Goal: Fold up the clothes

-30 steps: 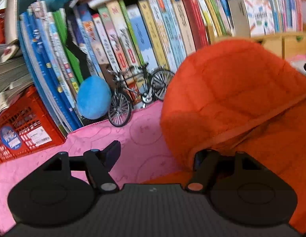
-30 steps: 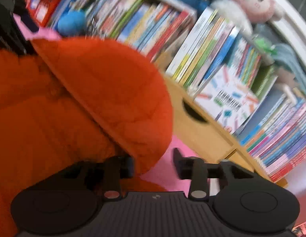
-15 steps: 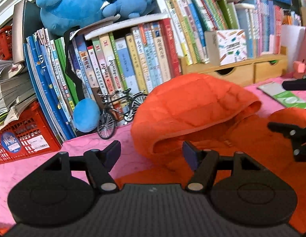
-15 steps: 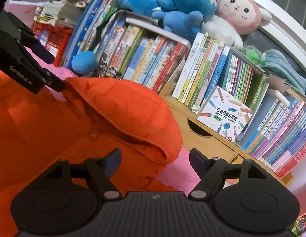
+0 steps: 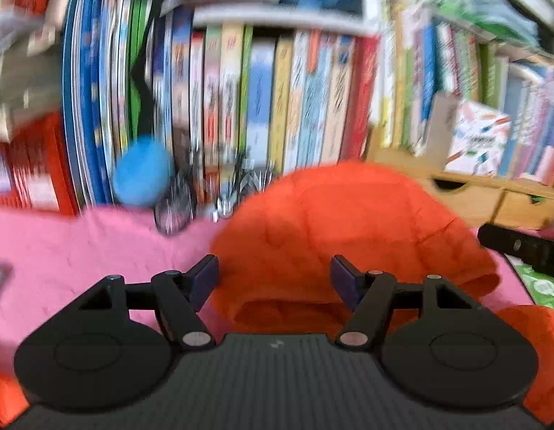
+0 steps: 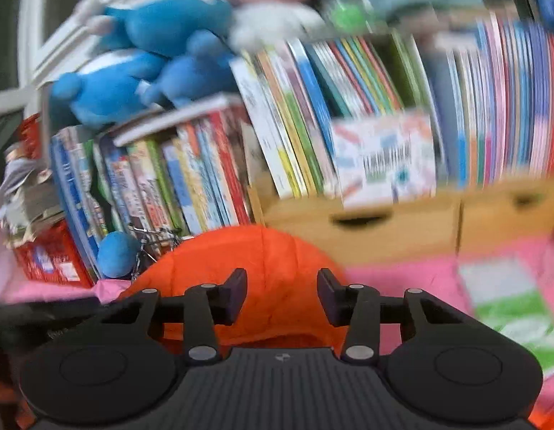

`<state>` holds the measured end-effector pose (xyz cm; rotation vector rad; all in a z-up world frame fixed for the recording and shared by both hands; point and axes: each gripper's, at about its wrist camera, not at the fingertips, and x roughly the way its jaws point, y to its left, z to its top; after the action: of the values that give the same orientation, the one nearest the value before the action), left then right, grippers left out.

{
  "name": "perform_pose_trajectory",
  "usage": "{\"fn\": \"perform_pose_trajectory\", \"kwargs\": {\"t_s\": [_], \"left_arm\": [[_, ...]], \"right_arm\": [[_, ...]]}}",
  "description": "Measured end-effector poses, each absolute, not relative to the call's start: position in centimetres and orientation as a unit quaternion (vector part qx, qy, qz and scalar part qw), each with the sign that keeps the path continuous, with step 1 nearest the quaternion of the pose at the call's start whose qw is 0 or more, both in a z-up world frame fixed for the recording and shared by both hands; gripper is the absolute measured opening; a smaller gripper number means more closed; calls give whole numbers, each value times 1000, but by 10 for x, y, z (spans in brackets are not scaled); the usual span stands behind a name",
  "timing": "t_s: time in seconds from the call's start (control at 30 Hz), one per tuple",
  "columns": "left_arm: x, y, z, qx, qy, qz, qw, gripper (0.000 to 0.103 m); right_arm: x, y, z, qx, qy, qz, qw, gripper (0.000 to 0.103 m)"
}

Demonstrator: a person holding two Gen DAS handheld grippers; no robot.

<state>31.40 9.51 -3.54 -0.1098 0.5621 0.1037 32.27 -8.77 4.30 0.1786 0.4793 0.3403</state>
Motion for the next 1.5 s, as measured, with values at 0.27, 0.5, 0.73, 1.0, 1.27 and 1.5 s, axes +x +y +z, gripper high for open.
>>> {"fn": "perform_pose_trajectory", "kwargs": {"t_s": [0.27, 0.5, 0.73, 1.0, 1.27, 1.5], "left_arm": [[325, 95, -72, -43, 322, 62, 944, 76], [322, 101, -72, -61, 318, 51, 945, 79], [322, 107, -72, -55, 317, 45, 946, 79], [296, 102, -34, -26, 247, 88, 965, 73], [337, 47, -10, 22, 263, -14, 964, 68], [368, 38, -52, 46, 335, 13, 941, 68]], "right_arm": [[344, -84, -16, 91, 322, 130, 933, 43], [344, -89, -22, 106, 322, 125, 932, 44], [348, -81, -20, 46, 324, 95, 940, 58], [350, -86, -22, 43, 326, 88, 940, 62], [325, -101, -5, 94, 209, 129, 965, 44], [328, -97, -2, 110, 206, 197, 952, 43]]}}
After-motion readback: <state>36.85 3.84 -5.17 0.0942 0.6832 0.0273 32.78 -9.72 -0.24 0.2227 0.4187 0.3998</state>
